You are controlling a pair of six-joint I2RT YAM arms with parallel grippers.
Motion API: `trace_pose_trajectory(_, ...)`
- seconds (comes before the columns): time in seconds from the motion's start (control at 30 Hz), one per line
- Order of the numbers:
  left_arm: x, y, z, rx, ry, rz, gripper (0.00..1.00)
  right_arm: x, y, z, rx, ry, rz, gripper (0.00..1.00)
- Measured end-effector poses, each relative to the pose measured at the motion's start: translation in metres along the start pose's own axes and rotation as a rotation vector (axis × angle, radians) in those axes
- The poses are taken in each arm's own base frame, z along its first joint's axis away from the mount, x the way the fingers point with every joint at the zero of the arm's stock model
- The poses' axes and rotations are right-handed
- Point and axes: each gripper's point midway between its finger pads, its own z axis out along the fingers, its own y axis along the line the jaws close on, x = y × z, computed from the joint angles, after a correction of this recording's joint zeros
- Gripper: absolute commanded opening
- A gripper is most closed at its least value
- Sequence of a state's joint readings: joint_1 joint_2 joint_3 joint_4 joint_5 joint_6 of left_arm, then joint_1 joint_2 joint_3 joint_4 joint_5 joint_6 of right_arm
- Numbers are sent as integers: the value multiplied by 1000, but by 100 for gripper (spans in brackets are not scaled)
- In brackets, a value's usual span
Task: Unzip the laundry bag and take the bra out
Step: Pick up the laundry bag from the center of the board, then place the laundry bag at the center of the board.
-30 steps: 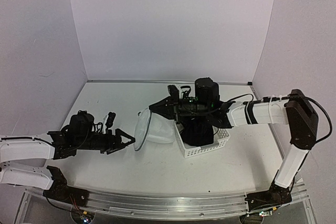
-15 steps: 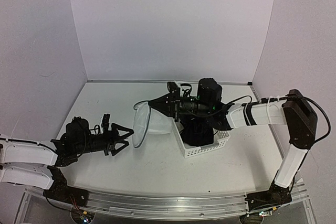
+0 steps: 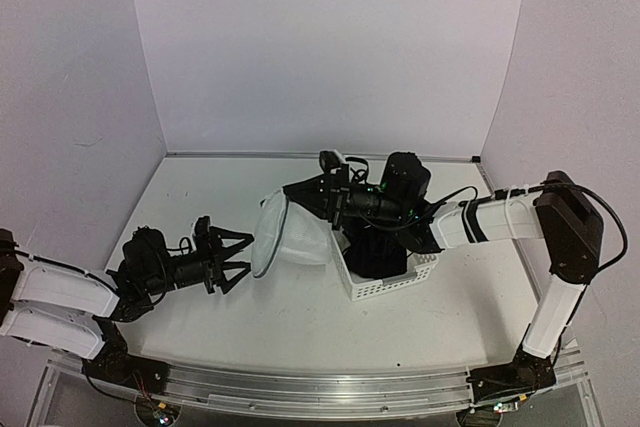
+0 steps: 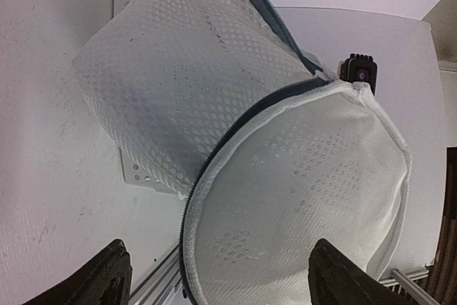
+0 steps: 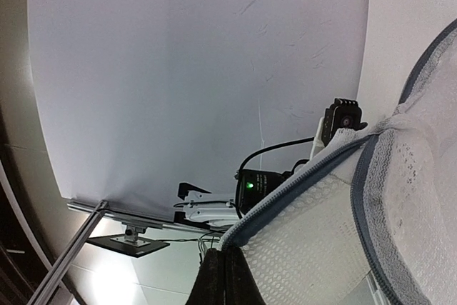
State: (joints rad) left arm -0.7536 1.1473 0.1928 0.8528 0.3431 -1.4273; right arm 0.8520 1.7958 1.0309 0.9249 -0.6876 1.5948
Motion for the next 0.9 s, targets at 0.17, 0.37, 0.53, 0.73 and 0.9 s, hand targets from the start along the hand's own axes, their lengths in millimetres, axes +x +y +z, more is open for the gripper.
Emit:
trace_pose_trajectory(0.17,0,-14,2,70,7,-22,87,0,5,0,-19,0,-12,0)
trace_pose_trajectory(0.37,4,-35,1,153,35,-8,87,-2,18,2,-51,1,-38,0)
trace_pose_trajectory(0.53,7,-51,-1,212,55,16,85,-3,39,5,-105,4,-75,0)
trace_pose_trajectory(0.73,8,-75,-7,312,60,44,78,-1,57,3,-169,8,-101,0)
trace_pose_trajectory(0.9,10,-91,-12,392,68,51,66,3,73,0,-231,19,-117,0)
